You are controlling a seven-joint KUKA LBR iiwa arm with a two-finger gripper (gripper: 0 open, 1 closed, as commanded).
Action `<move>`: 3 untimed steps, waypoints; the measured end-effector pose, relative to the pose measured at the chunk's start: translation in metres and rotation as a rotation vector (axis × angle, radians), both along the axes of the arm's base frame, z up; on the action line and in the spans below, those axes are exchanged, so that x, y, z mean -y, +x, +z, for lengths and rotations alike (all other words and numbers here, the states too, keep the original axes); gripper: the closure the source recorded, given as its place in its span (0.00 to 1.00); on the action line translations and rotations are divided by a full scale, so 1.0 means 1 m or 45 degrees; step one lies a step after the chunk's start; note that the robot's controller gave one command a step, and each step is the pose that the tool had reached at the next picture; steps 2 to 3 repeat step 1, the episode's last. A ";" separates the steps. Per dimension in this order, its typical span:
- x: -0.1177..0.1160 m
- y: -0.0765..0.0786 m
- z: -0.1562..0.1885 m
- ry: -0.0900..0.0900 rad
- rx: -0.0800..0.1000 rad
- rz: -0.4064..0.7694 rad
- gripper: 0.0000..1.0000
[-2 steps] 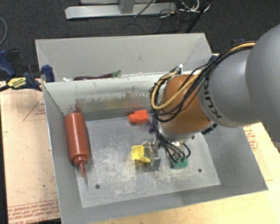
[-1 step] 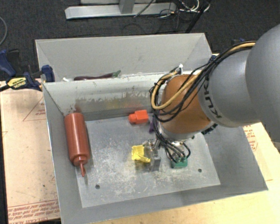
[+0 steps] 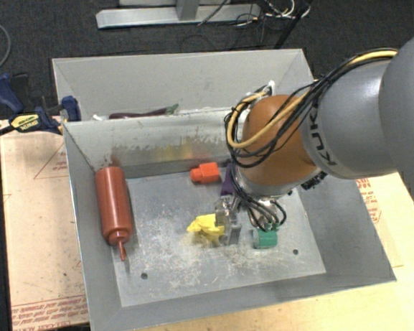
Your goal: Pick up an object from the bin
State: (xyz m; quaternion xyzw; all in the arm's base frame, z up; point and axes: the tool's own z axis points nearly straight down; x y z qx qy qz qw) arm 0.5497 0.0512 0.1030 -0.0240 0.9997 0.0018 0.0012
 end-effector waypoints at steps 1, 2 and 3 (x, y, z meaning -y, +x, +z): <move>0.016 -0.005 0.119 0.002 0.019 0.005 1.00; 0.016 -0.005 0.119 0.002 0.019 0.005 1.00; 0.016 -0.005 0.119 0.002 0.019 0.005 1.00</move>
Offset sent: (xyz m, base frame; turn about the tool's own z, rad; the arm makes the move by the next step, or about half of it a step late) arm 0.0000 0.0000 0.0000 0.0000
